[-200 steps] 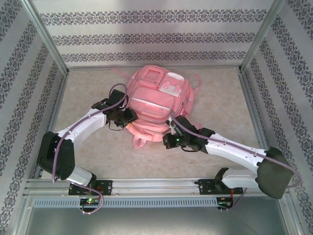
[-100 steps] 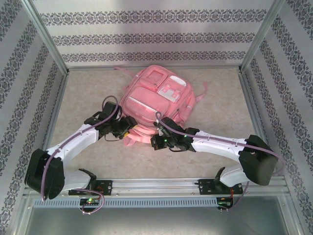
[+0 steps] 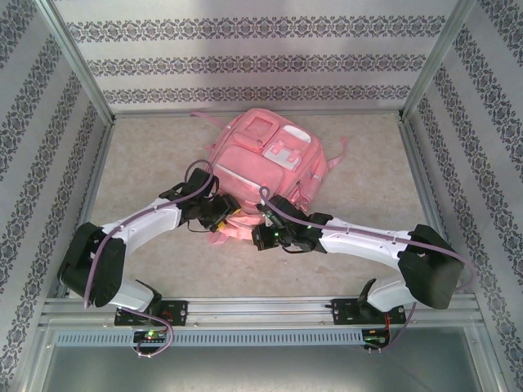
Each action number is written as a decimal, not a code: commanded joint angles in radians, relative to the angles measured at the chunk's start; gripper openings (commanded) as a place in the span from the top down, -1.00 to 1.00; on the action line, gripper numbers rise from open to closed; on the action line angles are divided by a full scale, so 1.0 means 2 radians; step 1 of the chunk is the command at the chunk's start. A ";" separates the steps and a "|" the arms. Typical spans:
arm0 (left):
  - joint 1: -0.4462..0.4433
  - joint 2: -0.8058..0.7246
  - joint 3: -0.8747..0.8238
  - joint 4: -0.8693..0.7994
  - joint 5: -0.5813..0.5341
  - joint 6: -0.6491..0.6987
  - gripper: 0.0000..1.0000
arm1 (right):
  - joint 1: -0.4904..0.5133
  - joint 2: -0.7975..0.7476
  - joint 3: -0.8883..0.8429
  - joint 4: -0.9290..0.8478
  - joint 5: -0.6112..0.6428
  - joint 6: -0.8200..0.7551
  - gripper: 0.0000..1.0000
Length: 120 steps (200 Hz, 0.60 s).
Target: Pack books, pencil case, and school supplies into a backpack
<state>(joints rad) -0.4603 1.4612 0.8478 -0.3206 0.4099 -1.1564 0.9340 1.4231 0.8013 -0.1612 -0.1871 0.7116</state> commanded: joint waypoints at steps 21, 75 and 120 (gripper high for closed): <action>-0.008 0.021 0.027 0.016 -0.037 0.018 0.49 | 0.011 -0.002 0.014 0.021 -0.004 -0.010 1.00; -0.008 0.024 0.043 -0.007 -0.051 0.033 1.00 | 0.008 -0.004 0.009 -0.011 0.035 -0.029 1.00; -0.008 0.019 0.048 -0.013 -0.054 0.037 1.00 | -0.002 -0.006 -0.003 -0.028 0.052 -0.035 1.00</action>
<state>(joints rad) -0.4709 1.5013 0.8974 -0.3599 0.3496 -1.1152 0.9333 1.4231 0.8013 -0.1818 -0.1268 0.6701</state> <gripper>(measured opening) 0.064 0.065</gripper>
